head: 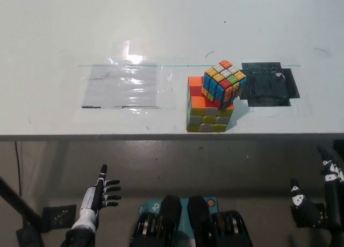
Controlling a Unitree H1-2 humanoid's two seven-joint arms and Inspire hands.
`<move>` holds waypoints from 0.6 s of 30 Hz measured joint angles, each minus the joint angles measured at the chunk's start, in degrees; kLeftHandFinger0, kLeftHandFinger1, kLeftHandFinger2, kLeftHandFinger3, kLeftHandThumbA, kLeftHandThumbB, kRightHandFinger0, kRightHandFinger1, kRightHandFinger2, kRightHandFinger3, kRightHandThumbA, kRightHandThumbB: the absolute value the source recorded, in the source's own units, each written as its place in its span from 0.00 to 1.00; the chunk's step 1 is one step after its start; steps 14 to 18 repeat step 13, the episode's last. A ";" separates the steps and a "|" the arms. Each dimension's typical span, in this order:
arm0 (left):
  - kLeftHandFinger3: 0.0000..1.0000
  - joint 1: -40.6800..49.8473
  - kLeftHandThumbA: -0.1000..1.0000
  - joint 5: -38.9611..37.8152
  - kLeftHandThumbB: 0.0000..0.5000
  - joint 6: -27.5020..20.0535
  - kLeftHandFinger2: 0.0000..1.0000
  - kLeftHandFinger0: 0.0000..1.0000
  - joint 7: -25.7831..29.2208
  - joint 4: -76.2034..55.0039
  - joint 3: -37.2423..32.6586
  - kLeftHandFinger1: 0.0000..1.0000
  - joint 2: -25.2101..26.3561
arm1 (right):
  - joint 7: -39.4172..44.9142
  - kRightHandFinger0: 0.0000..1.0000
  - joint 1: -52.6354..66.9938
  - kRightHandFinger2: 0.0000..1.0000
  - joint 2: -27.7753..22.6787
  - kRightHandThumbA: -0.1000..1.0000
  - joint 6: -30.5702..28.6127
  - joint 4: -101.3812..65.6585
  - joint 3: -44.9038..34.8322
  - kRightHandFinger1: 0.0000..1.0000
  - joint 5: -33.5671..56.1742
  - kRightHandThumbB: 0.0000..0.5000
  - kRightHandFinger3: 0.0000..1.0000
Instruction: The robot uses its right hand to pick up the small cube kept on the middle on the desk and place it on the bigger cube kept next to it
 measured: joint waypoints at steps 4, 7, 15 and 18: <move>0.63 0.01 1.00 0.00 0.40 0.00 0.66 0.65 -0.01 0.05 -0.04 0.59 -0.02 | -1.56 0.86 -1.14 1.00 1.85 0.56 -0.56 4.32 -2.16 0.97 4.32 0.35 1.00; 0.63 0.01 1.00 -0.02 0.41 0.02 0.67 0.66 0.00 -0.01 0.05 0.60 -0.10 | -2.02 0.78 -2.26 1.00 2.57 0.55 -0.66 6.58 -3.53 0.91 7.67 0.31 1.00; 0.68 0.04 1.00 -0.01 0.38 0.03 0.69 0.70 0.01 0.07 0.03 0.61 -0.13 | -2.09 0.54 -4.26 1.00 3.54 0.49 -0.87 10.98 -6.12 0.77 14.21 0.27 1.00; 0.68 0.04 1.00 -0.01 0.38 0.03 0.69 0.70 0.01 0.07 0.03 0.61 -0.13 | -2.09 0.54 -4.26 1.00 3.54 0.49 -0.87 10.98 -6.12 0.77 14.21 0.27 1.00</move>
